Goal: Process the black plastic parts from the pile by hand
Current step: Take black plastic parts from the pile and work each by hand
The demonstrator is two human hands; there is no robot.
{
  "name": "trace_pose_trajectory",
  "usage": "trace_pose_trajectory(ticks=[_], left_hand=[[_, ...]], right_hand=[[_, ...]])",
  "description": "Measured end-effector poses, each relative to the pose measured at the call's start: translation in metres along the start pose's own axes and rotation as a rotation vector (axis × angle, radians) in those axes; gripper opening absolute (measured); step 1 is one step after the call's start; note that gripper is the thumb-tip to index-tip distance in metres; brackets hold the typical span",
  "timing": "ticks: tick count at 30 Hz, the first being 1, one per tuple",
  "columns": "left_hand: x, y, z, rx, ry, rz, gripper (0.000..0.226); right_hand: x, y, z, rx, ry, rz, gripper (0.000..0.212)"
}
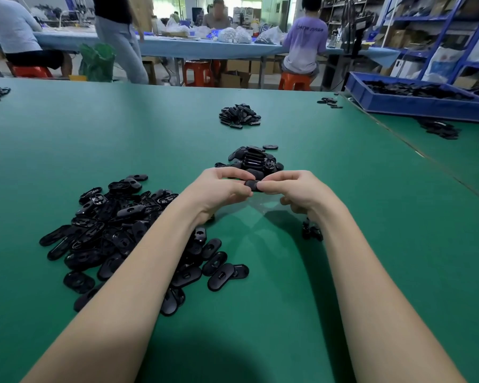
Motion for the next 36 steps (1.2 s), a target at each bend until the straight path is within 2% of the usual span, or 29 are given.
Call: trace_pose_trajectory(ticks=[6,11,15,22,28,32,36], left_hand=[[-0.001,-0.001,-0.003,-0.016,0.044,0.037,0.02],[-0.001,-0.003,-0.004,-0.019,0.09,0.041,0.018],[-0.002,-0.003,-0.003,-0.01,0.072,0.021,0.021],[-0.005,-0.001,-0.002,-0.013,0.047,-0.013,0.024],[-0.008,0.0,-0.003,0.007,0.069,0.003,0.023],[-0.009,0.0,-0.001,0.019,0.062,-0.015,0.022],[-0.006,-0.001,0.0,0.009,0.03,-0.031,0.023]], right_hand=[[-0.005,-0.001,-0.004,0.054,-0.11,-0.065,0.022],[-0.006,-0.002,-0.006,0.113,-0.131,-0.076,0.004],[-0.006,-0.003,-0.004,0.081,-0.099,-0.054,0.013],[-0.005,-0.005,-0.003,0.055,-0.089,-0.012,0.003],[-0.012,-0.008,-0.004,0.085,-0.157,-0.099,0.011],[-0.012,-0.006,-0.005,0.122,-0.207,-0.117,0.008],[-0.008,-0.005,-0.002,0.06,-0.139,-0.038,0.008]])
Point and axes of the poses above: each hand's wrist, its own y-axis away from the middle knuckle, its own z-axis out of the back of the hand, x = y × z, the point moved 5 cm from there along -y, towards the middle knuckle, and after that the axes turned 12 degrees about -x, right-handed, at the moved point
